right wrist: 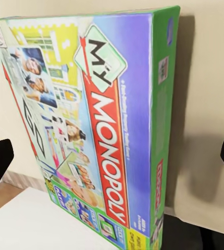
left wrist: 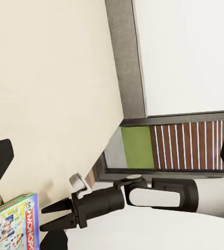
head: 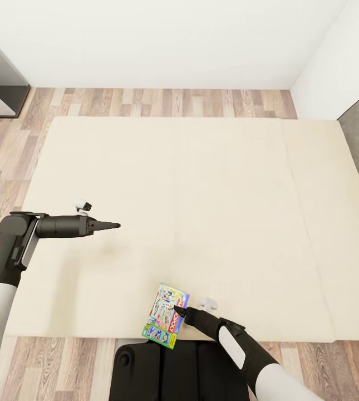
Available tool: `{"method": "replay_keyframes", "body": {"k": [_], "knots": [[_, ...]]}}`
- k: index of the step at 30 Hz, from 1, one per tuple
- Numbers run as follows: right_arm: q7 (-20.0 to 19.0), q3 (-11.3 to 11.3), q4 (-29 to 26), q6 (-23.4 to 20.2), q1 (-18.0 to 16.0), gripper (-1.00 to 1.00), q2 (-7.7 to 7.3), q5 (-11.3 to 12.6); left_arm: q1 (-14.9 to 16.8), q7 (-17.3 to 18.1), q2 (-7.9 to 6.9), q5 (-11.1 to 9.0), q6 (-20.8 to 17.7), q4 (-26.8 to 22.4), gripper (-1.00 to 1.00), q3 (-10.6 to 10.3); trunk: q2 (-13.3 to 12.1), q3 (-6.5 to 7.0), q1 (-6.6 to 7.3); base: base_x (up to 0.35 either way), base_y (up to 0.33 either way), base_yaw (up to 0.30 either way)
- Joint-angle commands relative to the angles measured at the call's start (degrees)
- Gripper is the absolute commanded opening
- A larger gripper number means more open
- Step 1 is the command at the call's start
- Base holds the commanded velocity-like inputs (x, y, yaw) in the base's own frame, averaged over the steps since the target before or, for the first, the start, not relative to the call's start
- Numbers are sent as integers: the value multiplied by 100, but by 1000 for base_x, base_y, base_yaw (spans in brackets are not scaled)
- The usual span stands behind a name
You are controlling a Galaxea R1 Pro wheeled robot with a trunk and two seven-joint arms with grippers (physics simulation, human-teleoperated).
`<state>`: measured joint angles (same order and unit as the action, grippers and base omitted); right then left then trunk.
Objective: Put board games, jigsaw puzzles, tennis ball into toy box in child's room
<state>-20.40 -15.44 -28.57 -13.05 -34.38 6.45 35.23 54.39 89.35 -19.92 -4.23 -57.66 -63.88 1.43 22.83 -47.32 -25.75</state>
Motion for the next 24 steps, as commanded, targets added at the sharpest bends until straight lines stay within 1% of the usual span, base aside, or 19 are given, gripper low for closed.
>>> {"method": "replay_keyframes", "body": {"k": [1,24], "knots": [[1,-11,-2,-25,-2,100,-3,46,1,21,-3,1,-61,-1,100,-2,9,-6,-3,0,0,0],[0,-11,-2,-22,2,100,-4,45,1,21,-3,1,-61,-1,100,-2,9,-6,-3,0,0,0]]}}
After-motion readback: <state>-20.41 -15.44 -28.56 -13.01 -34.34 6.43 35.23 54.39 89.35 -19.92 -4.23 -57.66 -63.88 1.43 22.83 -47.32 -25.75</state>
